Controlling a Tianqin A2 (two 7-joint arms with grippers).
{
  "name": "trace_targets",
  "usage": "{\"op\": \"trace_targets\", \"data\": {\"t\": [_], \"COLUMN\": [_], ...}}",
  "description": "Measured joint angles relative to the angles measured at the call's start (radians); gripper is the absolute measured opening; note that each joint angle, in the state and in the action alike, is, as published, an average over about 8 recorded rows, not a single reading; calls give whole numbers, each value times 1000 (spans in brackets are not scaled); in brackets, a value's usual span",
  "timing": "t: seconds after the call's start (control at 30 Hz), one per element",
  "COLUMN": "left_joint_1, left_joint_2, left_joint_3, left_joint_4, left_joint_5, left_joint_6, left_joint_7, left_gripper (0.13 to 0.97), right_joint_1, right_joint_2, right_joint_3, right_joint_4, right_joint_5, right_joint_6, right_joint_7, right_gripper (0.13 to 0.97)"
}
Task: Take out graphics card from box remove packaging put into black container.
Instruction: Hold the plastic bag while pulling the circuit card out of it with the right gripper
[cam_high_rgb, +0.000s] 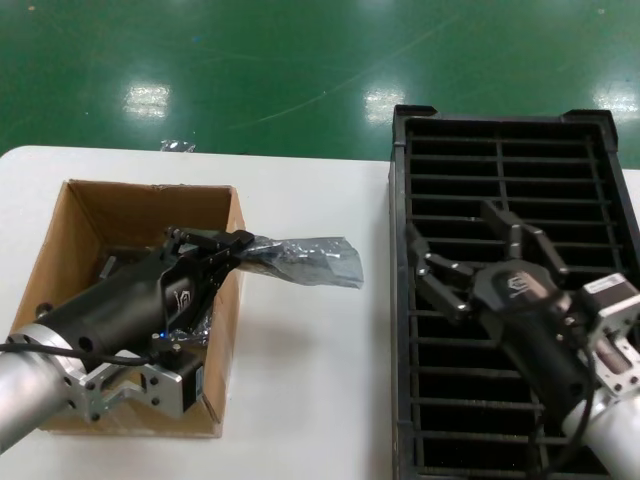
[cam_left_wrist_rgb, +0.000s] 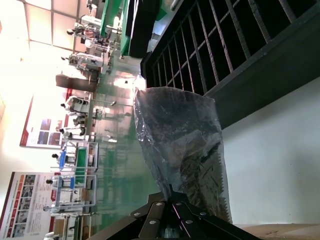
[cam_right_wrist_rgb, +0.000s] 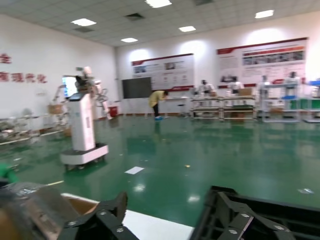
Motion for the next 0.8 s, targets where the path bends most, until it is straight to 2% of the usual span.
{"op": "trace_targets", "data": {"t": [0.27, 0.4, 0.67, 0.8], "left_joint_1": [0, 0, 0, 0], "left_joint_2": [0, 0, 0, 0], "left_joint_3": [0, 0, 0, 0], "left_joint_4": [0, 0, 0, 0], "left_joint_5": [0, 0, 0, 0], "left_joint_6": [0, 0, 0, 0], "left_joint_7": [0, 0, 0, 0], "left_gripper": [139, 139, 139, 139], "right_joint_1": [54, 80, 161, 211], "right_joint_2": [46, 87, 169, 199], "right_joint_3": [-62, -114, -285, -384], "right_joint_4": [-23, -26, -35, -42], "right_joint_5": [-42, -62, -41, -5], "right_joint_6": [-34, -17, 57, 91], "right_joint_7": [29, 67, 104, 95], "right_gripper": [495, 495, 308, 263]}}
